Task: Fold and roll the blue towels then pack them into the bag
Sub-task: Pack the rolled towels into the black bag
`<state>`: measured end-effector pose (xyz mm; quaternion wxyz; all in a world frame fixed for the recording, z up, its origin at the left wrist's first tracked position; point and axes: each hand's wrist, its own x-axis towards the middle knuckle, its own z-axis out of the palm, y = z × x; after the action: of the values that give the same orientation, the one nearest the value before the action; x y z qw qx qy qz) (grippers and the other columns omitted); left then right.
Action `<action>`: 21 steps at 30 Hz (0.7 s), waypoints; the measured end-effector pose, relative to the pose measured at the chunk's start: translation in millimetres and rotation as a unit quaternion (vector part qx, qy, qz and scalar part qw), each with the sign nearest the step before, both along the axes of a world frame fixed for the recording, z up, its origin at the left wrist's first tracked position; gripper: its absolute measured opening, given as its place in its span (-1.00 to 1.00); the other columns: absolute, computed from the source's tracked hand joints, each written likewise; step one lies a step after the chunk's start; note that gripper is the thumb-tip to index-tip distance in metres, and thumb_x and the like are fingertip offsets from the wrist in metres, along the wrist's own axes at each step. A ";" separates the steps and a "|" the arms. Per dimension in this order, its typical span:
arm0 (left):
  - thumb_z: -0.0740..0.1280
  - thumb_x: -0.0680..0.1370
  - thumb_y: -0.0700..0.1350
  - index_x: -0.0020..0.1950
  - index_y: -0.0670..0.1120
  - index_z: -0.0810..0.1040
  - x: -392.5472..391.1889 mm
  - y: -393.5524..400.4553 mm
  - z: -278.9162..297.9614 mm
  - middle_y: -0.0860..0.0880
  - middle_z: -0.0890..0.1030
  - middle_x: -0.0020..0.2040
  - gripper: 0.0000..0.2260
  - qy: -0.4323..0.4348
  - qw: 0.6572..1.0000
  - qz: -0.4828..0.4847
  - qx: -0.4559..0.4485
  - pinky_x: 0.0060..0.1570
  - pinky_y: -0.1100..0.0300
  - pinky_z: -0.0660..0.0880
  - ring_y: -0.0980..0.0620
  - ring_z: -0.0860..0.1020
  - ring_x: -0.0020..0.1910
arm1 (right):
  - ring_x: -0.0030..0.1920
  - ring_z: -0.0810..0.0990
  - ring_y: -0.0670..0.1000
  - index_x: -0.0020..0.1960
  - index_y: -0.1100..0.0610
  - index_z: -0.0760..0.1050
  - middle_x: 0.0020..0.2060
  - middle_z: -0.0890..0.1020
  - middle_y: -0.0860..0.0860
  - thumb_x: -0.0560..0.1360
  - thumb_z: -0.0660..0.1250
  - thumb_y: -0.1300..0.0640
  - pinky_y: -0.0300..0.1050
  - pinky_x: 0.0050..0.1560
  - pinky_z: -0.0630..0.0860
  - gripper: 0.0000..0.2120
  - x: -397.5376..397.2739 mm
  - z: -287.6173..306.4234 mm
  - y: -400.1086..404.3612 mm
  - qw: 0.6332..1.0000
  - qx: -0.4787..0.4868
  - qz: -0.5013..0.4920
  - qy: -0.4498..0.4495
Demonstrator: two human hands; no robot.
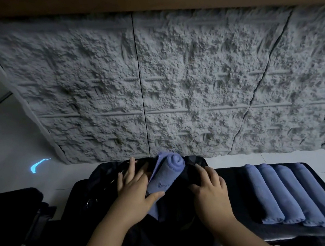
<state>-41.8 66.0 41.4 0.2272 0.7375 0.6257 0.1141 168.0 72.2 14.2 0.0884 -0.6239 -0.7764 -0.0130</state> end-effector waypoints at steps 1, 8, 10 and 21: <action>0.15 0.57 0.18 0.50 0.05 0.10 -1.5 0.5 -0.9 0.18 -0.20 0.52 -0.45 0.029 1.000 -0.004 -0.003 0.45 -0.10 -0.27 0.18 -0.54 0.33 | 0.13 0.46 0.21 -0.22 -0.01 0.60 0.16 0.58 0.14 0.27 0.13 0.03 0.08 -0.08 0.55 -0.72 1.6 1.1 0.8 0.999 -0.032 -0.015 0.002; 0.43 0.37 0.16 0.05 0.05 0.57 -3.1 -1.7 -12.4 0.06 0.33 0.43 -0.67 0.186 0.980 -0.022 0.068 0.31 -0.12 -0.08 -0.01 -0.16 0.50 | 0.30 0.33 0.20 0.46 -0.02 0.15 0.41 0.22 0.09 0.44 0.24 0.15 -0.01 0.19 0.37 -0.38 11.7 15.4 11.2 0.971 -0.178 -0.039 0.154; 0.56 0.23 0.06 -0.25 0.03 0.63 2.5 -3.7 -15.7 0.07 0.56 0.21 -0.79 0.192 0.972 0.018 0.134 0.01 -0.01 0.29 -0.04 0.27 0.25 | 0.30 0.35 0.20 0.47 -0.03 0.13 0.39 0.25 0.09 0.41 0.24 0.19 -0.02 0.21 0.38 -0.34 11.6 17.6 13.0 0.968 -0.186 -0.026 0.165; 0.61 0.16 -0.11 -0.31 0.06 0.45 16.3 -3.2 -64.9 0.12 0.52 -0.44 -0.65 0.173 0.967 0.090 0.163 -0.29 0.14 0.26 -0.03 0.49 -0.23 | 0.30 0.38 0.18 0.46 0.01 0.18 0.38 0.30 0.10 0.39 0.25 0.24 -0.05 0.22 0.39 -0.33 12.2 14.0 16.7 0.961 -0.204 0.009 0.187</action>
<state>-25.5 62.7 -23.5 -0.0190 0.7137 0.6923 0.1050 180.2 88.9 28.3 0.1027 -0.6127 -0.7381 0.2632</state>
